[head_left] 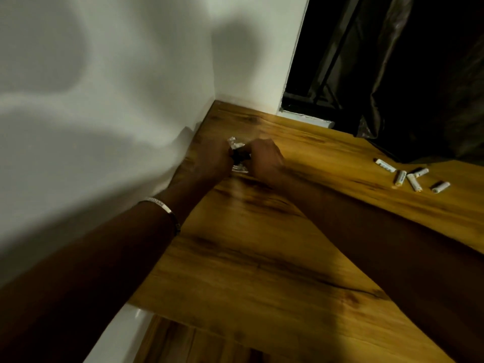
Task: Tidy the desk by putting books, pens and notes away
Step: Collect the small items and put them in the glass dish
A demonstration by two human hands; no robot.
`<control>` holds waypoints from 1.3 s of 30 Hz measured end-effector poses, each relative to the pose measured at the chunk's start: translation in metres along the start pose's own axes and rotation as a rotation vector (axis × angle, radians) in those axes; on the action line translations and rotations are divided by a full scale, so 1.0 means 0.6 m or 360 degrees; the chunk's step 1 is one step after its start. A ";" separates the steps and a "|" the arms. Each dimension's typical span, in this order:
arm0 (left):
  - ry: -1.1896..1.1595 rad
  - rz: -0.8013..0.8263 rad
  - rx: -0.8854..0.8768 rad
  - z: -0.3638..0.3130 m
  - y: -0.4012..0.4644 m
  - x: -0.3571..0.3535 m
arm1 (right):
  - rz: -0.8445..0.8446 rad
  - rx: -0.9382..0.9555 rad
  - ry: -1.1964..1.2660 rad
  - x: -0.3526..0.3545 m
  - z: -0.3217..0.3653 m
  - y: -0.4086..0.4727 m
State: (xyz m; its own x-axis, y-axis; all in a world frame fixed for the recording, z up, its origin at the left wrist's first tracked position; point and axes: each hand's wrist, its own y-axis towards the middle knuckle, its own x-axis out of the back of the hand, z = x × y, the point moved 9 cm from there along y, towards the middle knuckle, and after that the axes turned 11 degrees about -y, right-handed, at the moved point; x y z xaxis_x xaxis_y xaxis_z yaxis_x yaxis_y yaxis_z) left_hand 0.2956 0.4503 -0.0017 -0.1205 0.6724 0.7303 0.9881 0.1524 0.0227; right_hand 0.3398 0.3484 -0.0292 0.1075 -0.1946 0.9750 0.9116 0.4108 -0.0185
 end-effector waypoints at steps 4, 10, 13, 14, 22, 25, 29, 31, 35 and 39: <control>0.0063 0.0015 -0.0029 -0.007 -0.031 -0.017 | 0.0072 0.0011 0.0045 -0.006 -0.011 -0.049; 0.0245 0.0084 0.0024 -0.021 -0.076 -0.037 | -0.0058 0.0054 0.0090 -0.002 -0.017 -0.116; 0.0270 0.0097 0.0044 -0.038 -0.093 -0.042 | -0.0135 0.0064 0.0190 0.018 -0.019 -0.140; 0.0260 0.0094 0.0068 -0.039 -0.096 -0.042 | -0.0171 0.0089 0.0211 0.027 -0.020 -0.146; -0.0033 0.0022 -0.0189 -0.120 -0.119 -0.087 | -0.0153 -0.0317 0.0086 0.063 -0.163 -0.226; -0.0121 0.0187 -0.0084 -0.153 -0.121 -0.144 | -0.0142 -0.0507 0.0087 0.083 -0.257 -0.264; -0.0202 0.0398 -0.0046 -0.208 -0.119 -0.230 | -0.0121 -0.0636 0.0114 0.103 -0.365 -0.307; -0.0294 0.0411 -0.0017 -0.237 -0.114 -0.268 | -0.0162 -0.0708 0.0113 0.118 -0.422 -0.325; -0.0597 0.0476 0.0145 -0.272 -0.096 -0.359 | -0.0216 -0.0888 0.0053 0.134 -0.543 -0.346; -0.0925 0.0530 0.0381 -0.304 -0.084 -0.428 | -0.0381 -0.0979 0.0077 0.131 -0.671 -0.337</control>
State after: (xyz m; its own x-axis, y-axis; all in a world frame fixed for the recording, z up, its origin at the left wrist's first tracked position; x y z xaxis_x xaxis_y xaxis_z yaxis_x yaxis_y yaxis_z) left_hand 0.2942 0.1379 -0.0658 0.0866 0.9783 0.1883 0.9410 -0.0182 -0.3380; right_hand 0.3236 -0.1087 -0.0383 -0.1219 -0.2633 0.9570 0.9714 -0.2297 0.0605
